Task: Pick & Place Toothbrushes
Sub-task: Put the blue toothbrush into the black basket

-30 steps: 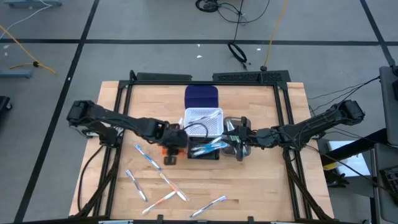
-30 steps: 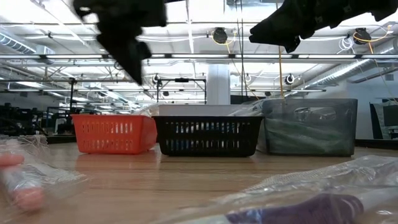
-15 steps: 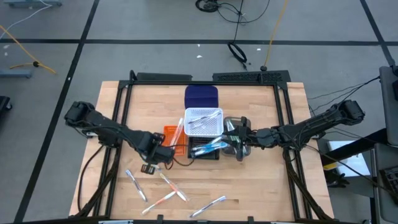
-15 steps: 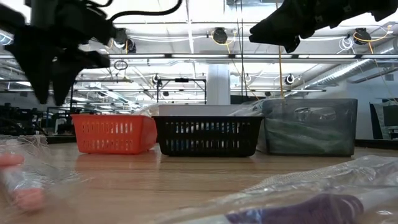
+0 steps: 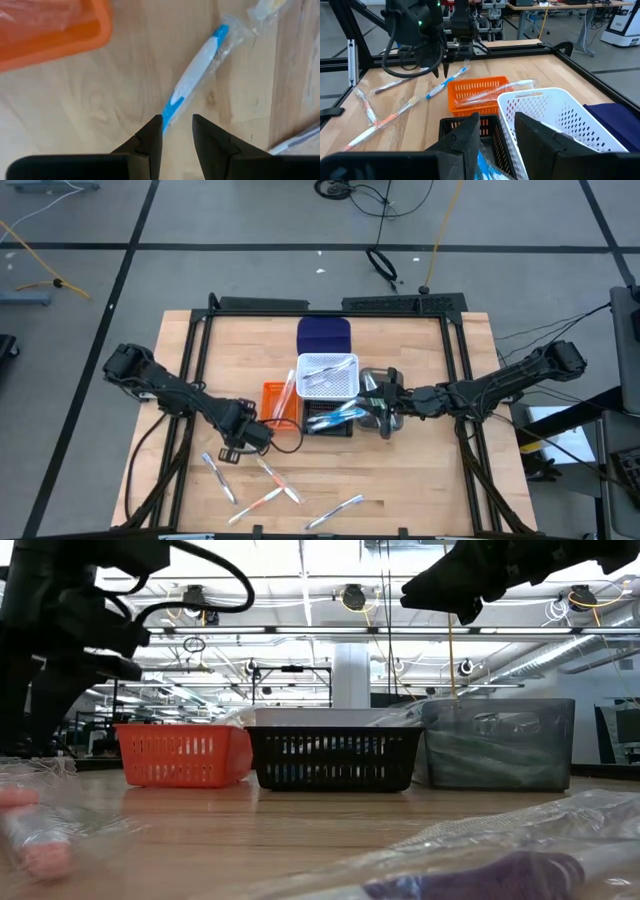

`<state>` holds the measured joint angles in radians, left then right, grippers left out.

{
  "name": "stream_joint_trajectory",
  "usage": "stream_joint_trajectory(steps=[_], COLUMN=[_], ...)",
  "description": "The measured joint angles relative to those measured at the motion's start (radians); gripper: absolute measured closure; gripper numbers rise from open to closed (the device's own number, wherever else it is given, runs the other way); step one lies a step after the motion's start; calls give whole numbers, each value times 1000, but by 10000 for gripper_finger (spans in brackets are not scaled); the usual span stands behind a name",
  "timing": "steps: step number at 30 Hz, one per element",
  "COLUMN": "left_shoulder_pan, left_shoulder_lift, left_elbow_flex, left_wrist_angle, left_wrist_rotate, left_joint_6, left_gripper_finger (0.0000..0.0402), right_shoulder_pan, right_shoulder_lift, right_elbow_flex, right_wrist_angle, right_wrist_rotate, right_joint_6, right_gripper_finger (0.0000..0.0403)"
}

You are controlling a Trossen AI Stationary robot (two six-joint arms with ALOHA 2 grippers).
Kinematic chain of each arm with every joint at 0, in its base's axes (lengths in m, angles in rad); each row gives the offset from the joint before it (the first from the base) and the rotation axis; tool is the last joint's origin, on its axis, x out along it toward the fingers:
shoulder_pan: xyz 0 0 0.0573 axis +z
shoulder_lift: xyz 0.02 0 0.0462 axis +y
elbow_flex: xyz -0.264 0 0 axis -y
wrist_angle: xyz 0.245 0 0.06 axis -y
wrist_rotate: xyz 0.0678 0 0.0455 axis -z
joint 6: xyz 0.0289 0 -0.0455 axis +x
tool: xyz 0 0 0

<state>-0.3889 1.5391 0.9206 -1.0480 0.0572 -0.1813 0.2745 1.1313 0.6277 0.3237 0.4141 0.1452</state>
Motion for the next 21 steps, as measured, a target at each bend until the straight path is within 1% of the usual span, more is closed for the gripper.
stream_joint_trajectory(steps=[6, 11, 16, 18, 21], left_shoulder_pan=[0, 0, 0, 0, 0], left_shoulder_lift=[0, 0, 0, 0, -2], left_elbow_flex=[-54, -86, -134, -155, -172], left_wrist_angle=[85, 88, 152, 188, 221], left_wrist_rotate=[5, 5, 48, 46, 17], left_joint_6=[9, 15, 15, 16, 19], left_gripper_finger=[293, 293, 293, 293, 293], right_shoulder_pan=[0, 0, 0, 0, 0], right_shoulder_lift=[0, 0, 0, 0, 0], right_elbow_flex=[0, 0, 0, 0, 0], right_wrist_angle=[0, 0, 0, 0, 0], right_wrist_rotate=[0, 0, 0, 0, 0], right_joint_6=[0, 0, 0, 0, 0], right_gripper_finger=[287, 287, 287, 287, 287])
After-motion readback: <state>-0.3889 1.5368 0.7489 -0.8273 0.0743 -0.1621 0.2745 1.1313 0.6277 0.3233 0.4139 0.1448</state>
